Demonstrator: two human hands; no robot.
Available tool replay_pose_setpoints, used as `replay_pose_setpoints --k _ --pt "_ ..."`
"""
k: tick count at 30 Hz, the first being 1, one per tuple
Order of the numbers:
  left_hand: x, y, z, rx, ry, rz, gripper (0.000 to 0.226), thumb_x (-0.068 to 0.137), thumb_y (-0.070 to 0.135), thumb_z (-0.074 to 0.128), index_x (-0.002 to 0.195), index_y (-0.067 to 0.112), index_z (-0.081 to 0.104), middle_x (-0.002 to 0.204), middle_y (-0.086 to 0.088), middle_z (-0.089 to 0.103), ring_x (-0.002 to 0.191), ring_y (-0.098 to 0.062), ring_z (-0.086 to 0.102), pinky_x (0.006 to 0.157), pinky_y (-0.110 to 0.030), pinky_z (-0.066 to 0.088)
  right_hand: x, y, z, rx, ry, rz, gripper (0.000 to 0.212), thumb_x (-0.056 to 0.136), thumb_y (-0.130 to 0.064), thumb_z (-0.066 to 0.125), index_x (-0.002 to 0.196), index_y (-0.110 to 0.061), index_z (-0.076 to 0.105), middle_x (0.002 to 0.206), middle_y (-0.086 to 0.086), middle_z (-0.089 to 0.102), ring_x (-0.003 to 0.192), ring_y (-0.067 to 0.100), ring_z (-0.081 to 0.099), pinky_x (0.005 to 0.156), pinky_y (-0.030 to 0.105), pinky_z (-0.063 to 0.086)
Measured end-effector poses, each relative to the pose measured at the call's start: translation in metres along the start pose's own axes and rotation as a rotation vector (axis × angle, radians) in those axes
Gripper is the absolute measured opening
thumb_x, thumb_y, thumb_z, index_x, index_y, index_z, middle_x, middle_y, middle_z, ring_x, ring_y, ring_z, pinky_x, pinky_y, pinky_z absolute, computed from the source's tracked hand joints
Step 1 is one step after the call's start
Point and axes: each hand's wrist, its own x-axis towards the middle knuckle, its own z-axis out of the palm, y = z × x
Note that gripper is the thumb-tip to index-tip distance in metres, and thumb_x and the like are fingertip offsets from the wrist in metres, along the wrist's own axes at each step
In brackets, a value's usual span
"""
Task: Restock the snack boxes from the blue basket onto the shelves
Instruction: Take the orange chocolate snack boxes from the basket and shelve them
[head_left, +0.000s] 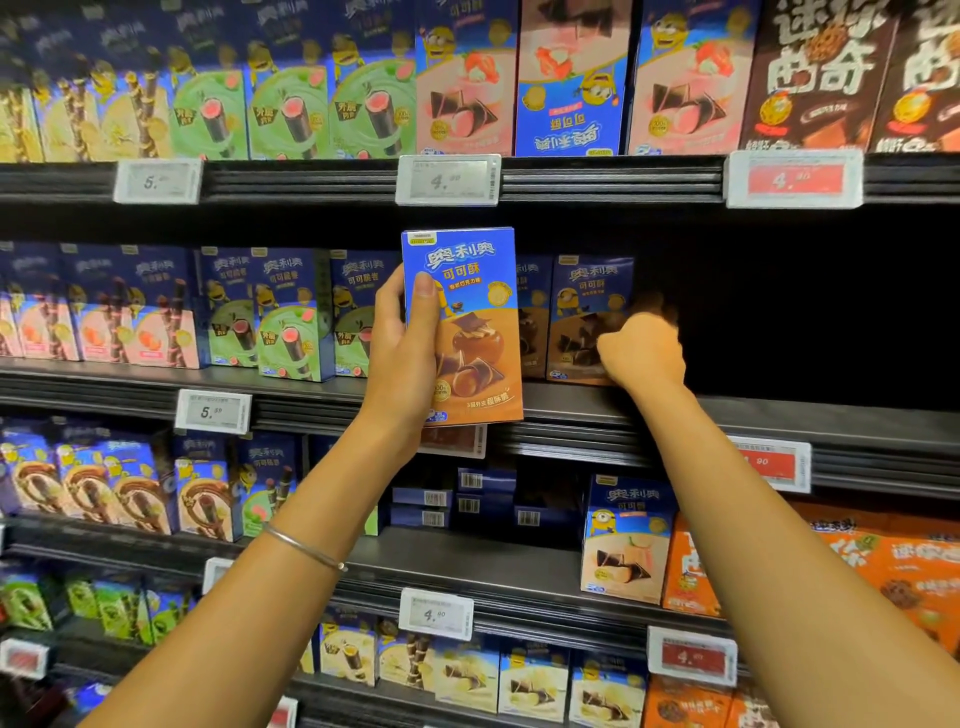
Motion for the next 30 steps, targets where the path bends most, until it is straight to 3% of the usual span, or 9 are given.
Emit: replay_pose_setpoints --k 5,8,11,15,20,23,26,28,30 --pt "-0.001 0.003 -0.008 -0.035 0.010 0.008 0.043 0.112 0.044 0.043 0.147 0.020 0.047 0.128 -0.001 0.074 0.100 -0.016 0.079 0.080 -0.034 0.067 -0.042 -0.006 -0.021 0.432 0.082 -0.167 0.047 0.092 -0.050 0.067 0.118 -0.012 0.057 0.120 0.006 0.061 0.106 0.022 0.060 0.088 0.040 0.054" --pt "-0.003 0.003 -0.010 -0.040 0.022 0.017 0.041 0.113 0.042 0.043 0.147 0.019 0.047 0.130 -0.002 0.073 0.100 -0.013 0.078 0.076 -0.029 0.064 -0.081 -0.026 -0.037 0.811 -0.256 -0.307 0.035 0.092 -0.053 0.066 0.113 -0.025 0.064 0.111 -0.005 0.070 0.095 0.008 0.071 0.082 0.031 0.060" --pt "-0.004 0.004 -0.015 -0.040 0.029 0.040 0.041 0.113 0.042 0.043 0.147 0.019 0.046 0.132 -0.003 0.072 0.102 -0.010 0.077 0.074 -0.022 0.061 -0.110 -0.045 -0.038 0.808 -0.488 -0.438 0.040 0.089 -0.051 0.071 0.120 -0.027 0.064 0.113 -0.009 0.071 0.096 0.004 0.072 0.076 0.030 0.063" --pt "-0.007 0.008 -0.023 -0.027 0.014 0.036 0.045 0.113 0.043 0.041 0.151 0.019 0.043 0.129 -0.002 0.072 0.100 -0.010 0.078 0.072 -0.022 0.061 -0.126 -0.059 -0.031 0.726 -0.361 -0.536 0.044 0.088 -0.038 0.078 0.125 -0.022 0.061 0.111 -0.007 0.071 0.088 0.008 0.074 0.073 0.035 0.064" --pt "-0.013 0.021 -0.033 -0.114 -0.040 0.007 0.067 0.102 0.063 0.036 0.149 0.016 0.048 0.137 -0.013 0.070 0.120 -0.032 0.072 0.099 -0.053 0.061 -0.130 -0.064 -0.025 0.752 -0.378 -0.512 0.036 0.091 -0.032 0.075 0.123 -0.021 0.062 0.110 -0.009 0.071 0.091 0.004 0.072 0.070 0.030 0.064" --pt "-0.010 0.021 -0.042 -0.123 -0.034 0.029 0.055 0.112 0.058 0.021 0.132 0.028 0.062 0.134 -0.013 0.072 0.123 -0.034 0.071 0.102 -0.052 0.060 -0.135 -0.068 -0.024 0.798 -0.422 -0.463 0.034 0.092 -0.027 0.074 0.123 -0.018 0.062 0.116 -0.004 0.072 0.099 0.012 0.073 0.078 0.040 0.064" --pt "-0.007 0.017 -0.051 -0.069 0.014 0.032 0.052 0.112 0.058 0.021 0.141 0.033 0.057 0.144 -0.011 0.066 0.134 -0.033 0.063 0.113 -0.059 0.050 -0.140 -0.071 -0.023 0.889 -0.472 -0.424 0.030 0.094 -0.020 0.072 0.122 -0.016 0.062 0.114 0.000 0.074 0.099 0.013 0.074 0.076 0.039 0.064" --pt "-0.002 0.012 -0.058 -0.023 0.058 0.042 0.045 0.115 0.049 0.026 0.150 0.031 0.048 0.132 0.003 0.073 0.119 -0.020 0.073 0.103 -0.051 0.059 -0.139 -0.071 -0.022 0.924 -0.476 -0.413 0.026 0.094 -0.017 0.072 0.118 -0.019 0.064 0.112 -0.001 0.074 0.098 0.012 0.074 0.074 0.037 0.065" --pt "0.004 0.007 -0.067 0.060 0.124 0.082 0.034 0.117 0.037 0.032 0.148 0.032 0.046 0.101 0.026 0.077 0.095 -0.009 0.075 0.083 -0.035 0.063 -0.134 -0.067 -0.022 0.923 -0.445 -0.402 0.023 0.094 -0.015 0.072 0.115 -0.022 0.064 0.111 -0.003 0.074 0.098 0.011 0.074 0.074 0.038 0.065"
